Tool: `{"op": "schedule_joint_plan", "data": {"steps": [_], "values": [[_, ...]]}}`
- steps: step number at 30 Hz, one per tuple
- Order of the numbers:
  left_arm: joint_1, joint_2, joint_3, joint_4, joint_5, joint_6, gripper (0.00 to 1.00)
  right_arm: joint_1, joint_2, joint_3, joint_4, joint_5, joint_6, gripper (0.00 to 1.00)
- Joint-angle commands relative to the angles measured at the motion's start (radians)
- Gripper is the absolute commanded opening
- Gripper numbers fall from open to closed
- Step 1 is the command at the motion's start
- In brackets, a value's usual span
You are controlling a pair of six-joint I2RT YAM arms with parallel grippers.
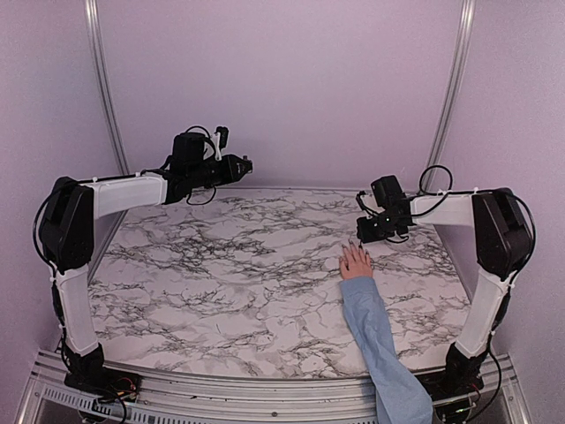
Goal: Paint the nails
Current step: Paint the nail polish on the nail.
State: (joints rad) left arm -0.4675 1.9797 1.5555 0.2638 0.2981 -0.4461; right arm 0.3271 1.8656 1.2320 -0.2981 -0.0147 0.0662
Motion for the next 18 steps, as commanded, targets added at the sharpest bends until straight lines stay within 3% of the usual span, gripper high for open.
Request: {"op": "schedule_joint_plan", "data": {"steps": [1,18], "values": [[0.004,-0.023,0.006,0.05,0.008,-0.002,0.0,0.01,-0.001,0.046,-0.001,-0.009,-0.008,0.0],[0.006,-0.015,0.014,0.05,0.007,0.003,0.0,0.009,0.027,0.081,-0.013,0.009,-0.006,0.0]]}}
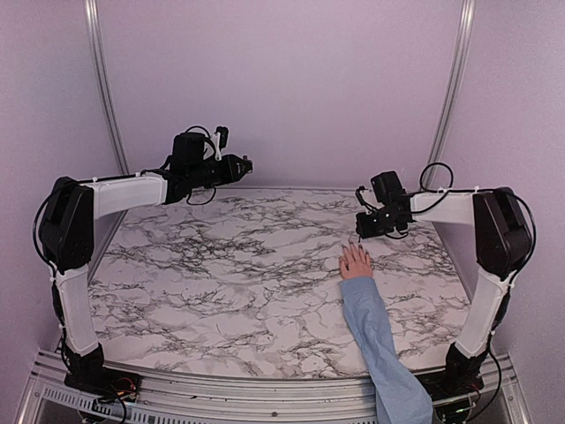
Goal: Paint the nails
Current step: Paint the nail polish on the nail.
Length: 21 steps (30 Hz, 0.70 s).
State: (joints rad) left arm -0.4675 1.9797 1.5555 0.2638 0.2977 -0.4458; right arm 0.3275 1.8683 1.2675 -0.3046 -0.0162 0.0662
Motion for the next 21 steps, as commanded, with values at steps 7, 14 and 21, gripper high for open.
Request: {"op": "schedule_joint_plan", "data": {"steps": [7,14,21], "values": [[0.006,-0.01,0.017,0.051,0.01,0.003,0.0,0.01,0.02,0.042,-0.017,0.004,-0.007,0.0],[0.007,-0.004,0.017,0.051,0.017,0.0,0.0,0.009,0.005,0.032,-0.026,0.009,-0.01,0.0],[0.007,-0.004,0.017,0.051,0.018,-0.001,0.0,0.01,-0.003,0.022,-0.025,0.012,-0.013,0.0]]}}
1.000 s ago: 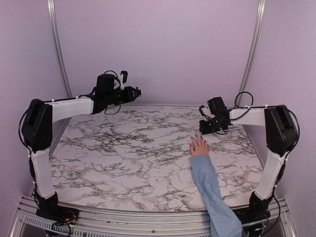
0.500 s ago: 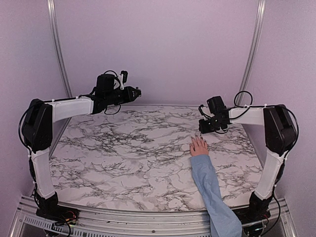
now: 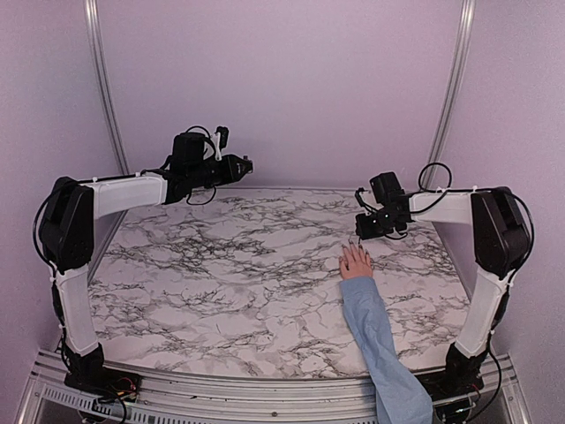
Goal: Paint the nails
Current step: Paint the nail polish on the nail.
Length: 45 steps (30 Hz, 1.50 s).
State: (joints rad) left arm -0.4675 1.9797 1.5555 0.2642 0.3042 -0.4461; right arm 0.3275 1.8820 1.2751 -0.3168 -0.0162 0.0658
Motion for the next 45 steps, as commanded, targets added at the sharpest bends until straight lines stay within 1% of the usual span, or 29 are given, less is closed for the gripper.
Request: {"op": "schedule_joint_plan", "data": {"steps": [1,10,11,17,45], "values": [[0.007,-0.005,0.017,0.05,0.012,0.0,0.0,0.01,-0.017,0.013,-0.013,0.012,-0.012,0.0],[0.007,-0.002,0.02,0.05,0.013,-0.001,0.0,0.01,-0.009,0.003,-0.011,0.012,-0.009,0.0],[0.007,-0.002,0.021,0.05,0.014,-0.002,0.0,0.009,-0.009,0.004,-0.013,0.038,-0.009,0.0],[0.007,0.0,0.025,0.05,0.013,-0.003,0.0,0.01,-0.009,0.0,-0.018,0.048,-0.009,0.0],[0.007,0.0,0.021,0.052,0.012,-0.003,0.0,0.01,0.016,0.018,-0.012,0.027,0.003,0.0]]}}
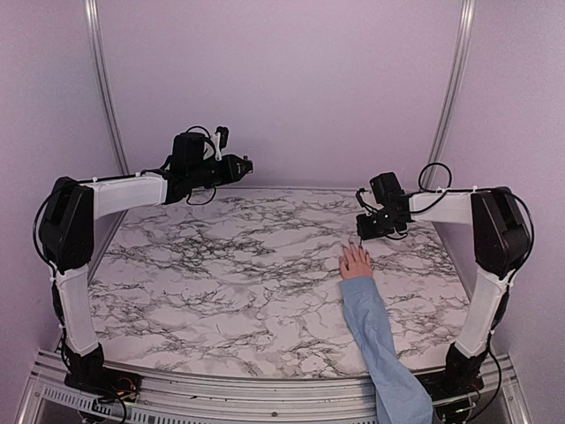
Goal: Paint the nails
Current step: Paint the nail polish on the nail.
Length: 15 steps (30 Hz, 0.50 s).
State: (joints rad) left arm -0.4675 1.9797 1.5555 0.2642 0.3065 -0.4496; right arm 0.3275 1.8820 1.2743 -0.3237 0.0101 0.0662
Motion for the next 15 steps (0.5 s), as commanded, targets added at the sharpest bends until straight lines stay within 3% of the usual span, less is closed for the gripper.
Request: {"op": "schedule_joint_plan", "data": {"steps": [1,15], "values": [[0.007,0.0,0.021,0.052,0.01,0.0,0.0,0.01,0.017,0.02,-0.005,0.001,0.003,0.0],[0.007,-0.001,0.021,0.052,0.007,0.001,0.0,0.01,0.031,0.038,-0.001,0.001,0.006,0.0]]}}
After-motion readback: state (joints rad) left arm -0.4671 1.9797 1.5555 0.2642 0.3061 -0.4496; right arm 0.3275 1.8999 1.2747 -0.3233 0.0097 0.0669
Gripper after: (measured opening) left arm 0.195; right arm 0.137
